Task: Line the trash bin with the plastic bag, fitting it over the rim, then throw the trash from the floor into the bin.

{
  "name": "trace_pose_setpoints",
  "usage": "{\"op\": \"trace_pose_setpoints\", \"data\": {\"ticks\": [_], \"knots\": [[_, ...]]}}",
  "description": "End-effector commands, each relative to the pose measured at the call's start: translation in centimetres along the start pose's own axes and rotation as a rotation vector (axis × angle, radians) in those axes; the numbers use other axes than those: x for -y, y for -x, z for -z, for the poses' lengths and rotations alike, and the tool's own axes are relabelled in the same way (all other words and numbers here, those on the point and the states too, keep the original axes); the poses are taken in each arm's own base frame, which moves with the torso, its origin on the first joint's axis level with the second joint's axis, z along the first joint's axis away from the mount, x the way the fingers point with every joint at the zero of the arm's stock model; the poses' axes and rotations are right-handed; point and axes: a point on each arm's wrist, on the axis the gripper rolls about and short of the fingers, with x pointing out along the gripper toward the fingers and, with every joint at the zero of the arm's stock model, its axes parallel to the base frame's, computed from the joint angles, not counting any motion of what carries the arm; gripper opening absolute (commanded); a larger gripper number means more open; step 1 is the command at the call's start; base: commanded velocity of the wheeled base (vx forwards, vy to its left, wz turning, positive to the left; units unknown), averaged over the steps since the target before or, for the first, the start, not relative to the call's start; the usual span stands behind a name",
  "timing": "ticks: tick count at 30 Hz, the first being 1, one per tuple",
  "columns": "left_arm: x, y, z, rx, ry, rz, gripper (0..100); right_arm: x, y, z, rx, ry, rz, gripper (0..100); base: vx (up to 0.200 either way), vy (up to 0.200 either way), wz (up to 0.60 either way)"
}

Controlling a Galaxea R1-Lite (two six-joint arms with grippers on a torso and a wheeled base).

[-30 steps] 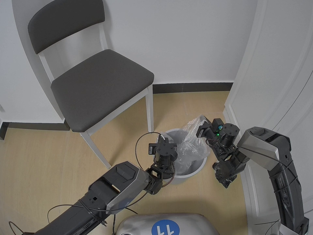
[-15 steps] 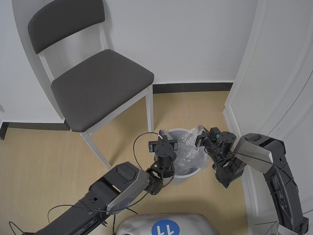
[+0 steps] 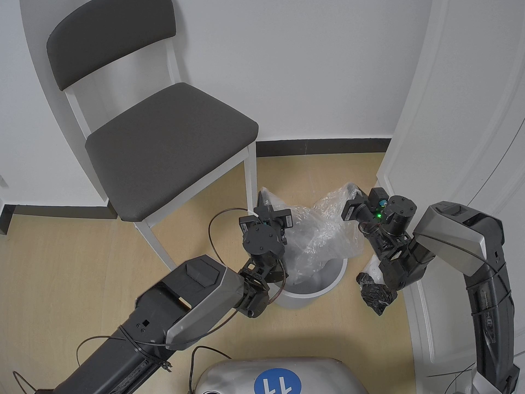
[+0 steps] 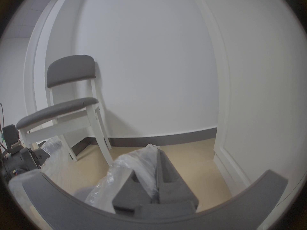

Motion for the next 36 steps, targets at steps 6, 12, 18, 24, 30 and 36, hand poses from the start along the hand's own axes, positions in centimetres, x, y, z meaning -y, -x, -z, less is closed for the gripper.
{"op": "trace_pose_setpoints", "data": {"ticks": [6, 12, 18, 24, 30, 36], "knots": [[-2.0, -1.9, -3.4, 0.035, 0.017, -0.021, 0, 1.9, -0.1, -1.8, 0.044, 0.007, 0.030, 0, 0.000, 0.000, 0.00], [-3.1, -2.6, -2.6, 0.039, 0.007, -0.028, 0, 3.5, -1.2, -1.0, 0.071, 0.029, 0.053, 0, 0.000, 0.000, 0.00], [-3.8, -2.9, -1.1, 0.020, -0.013, -0.040, 0, 6.2, -1.5, -0.5, 0.075, 0.058, 0.072, 0, 0.000, 0.000, 0.00], [-3.2, -1.7, 0.6, -0.008, -0.021, -0.019, 0, 5.5, -1.2, -0.3, 0.058, 0.056, 0.058, 0, 0.000, 0.000, 0.00], [-1.6, 0.3, 2.3, -0.043, -0.029, 0.025, 0, 2.0, 0.3, -0.4, -0.001, 0.038, -0.014, 0, 0.000, 0.000, 0.00], [-1.2, 0.0, 3.0, -0.060, -0.111, 0.122, 0, -0.4, 1.2, 0.1, -0.038, 0.028, -0.064, 0, 0.000, 0.000, 0.00]]}}
